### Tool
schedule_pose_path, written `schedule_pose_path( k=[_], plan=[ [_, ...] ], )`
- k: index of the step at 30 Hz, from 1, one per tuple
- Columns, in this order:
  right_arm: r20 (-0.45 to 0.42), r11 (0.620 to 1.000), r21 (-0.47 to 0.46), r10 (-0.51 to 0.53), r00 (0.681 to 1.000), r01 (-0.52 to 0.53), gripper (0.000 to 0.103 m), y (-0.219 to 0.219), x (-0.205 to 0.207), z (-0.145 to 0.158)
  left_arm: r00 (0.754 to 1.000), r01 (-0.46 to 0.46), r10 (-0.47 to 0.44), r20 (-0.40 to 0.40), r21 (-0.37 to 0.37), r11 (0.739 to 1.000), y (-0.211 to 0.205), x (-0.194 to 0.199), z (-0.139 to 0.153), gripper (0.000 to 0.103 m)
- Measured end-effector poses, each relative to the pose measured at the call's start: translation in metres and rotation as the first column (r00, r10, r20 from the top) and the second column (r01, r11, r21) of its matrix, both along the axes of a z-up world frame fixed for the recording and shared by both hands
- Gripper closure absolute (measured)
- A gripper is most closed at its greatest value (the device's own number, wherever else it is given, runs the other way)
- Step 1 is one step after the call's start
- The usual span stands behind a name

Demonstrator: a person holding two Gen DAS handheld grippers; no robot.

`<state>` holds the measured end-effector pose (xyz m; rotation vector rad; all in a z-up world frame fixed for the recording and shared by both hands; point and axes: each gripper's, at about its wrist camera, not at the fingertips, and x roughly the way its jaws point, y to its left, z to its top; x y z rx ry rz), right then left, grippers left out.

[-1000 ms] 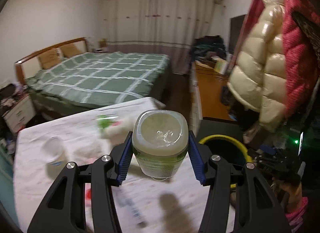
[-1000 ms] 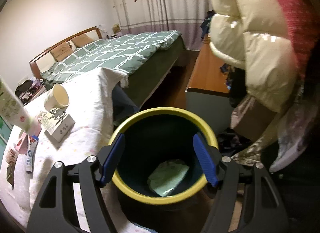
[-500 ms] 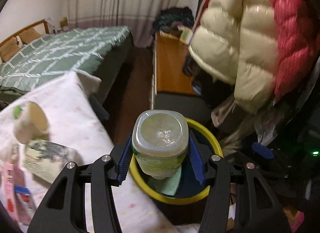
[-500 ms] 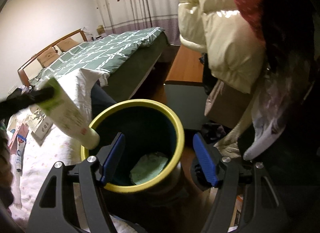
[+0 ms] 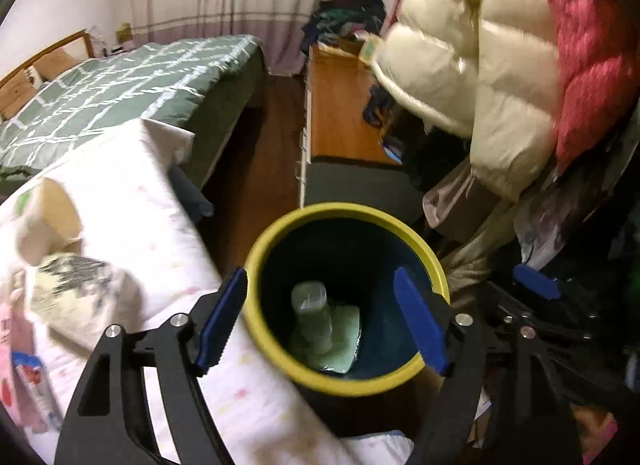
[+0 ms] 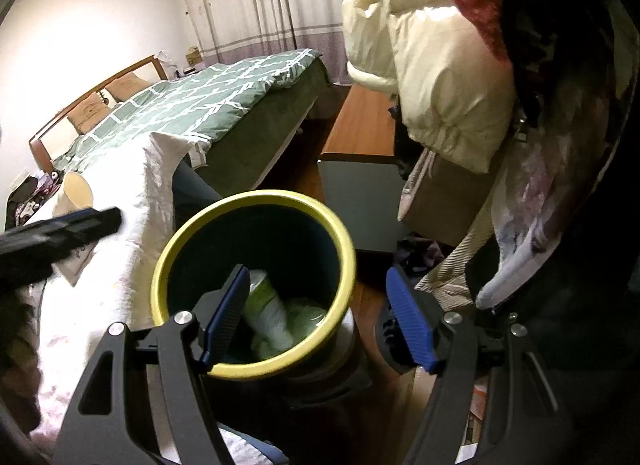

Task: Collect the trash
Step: 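Carry the bottle over the yellow bin and open the left gripper, then grasp the white toothpaste tube with the right gripper and lift it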

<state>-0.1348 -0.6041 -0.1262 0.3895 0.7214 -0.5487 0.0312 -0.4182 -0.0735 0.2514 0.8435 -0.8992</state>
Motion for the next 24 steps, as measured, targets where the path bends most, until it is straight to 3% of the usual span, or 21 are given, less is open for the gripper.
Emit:
schedule_pose_path(
  k=[5,9,13,19,21,24],
  plan=[
    [0.004,0.999,0.006,0.052,0.999,-0.053,0.036,0.015,0.013,0.0,0.991,-0.11,0.113,0.077,-0.044,0.993,0.078,0.002,0.041,0.018],
    [0.006,0.992,0.019,0.121,0.993,-0.122,0.036,0.037,0.03,-0.001,0.959,-0.252,0.259,0.118,-0.074,0.965,0.162,0.01,0.069,0.014],
    [0.008,0.971,0.019,0.239,0.971,-0.239,0.036,0.081,0.056,0.003,0.885,-0.434,0.439,0.152,-0.066,0.898,0.245,0.017,0.078,0.012],
    [0.013,0.892,0.018,0.452,0.892,-0.452,0.036,0.166,0.101,0.013,0.724,-0.656,0.658,0.206,-0.086,0.75,0.363,0.007,0.087,0.011],
    [0.015,0.86,0.014,0.509,0.86,-0.51,0.036,0.195,0.113,0.017,0.685,-0.693,0.695,0.218,-0.097,0.714,0.39,0.001,0.087,0.01],
    [0.028,0.815,0.021,0.579,0.815,-0.579,0.036,0.233,0.133,0.022,0.663,-0.712,0.716,0.216,-0.113,0.693,0.419,-0.005,0.086,0.01]
  ],
)
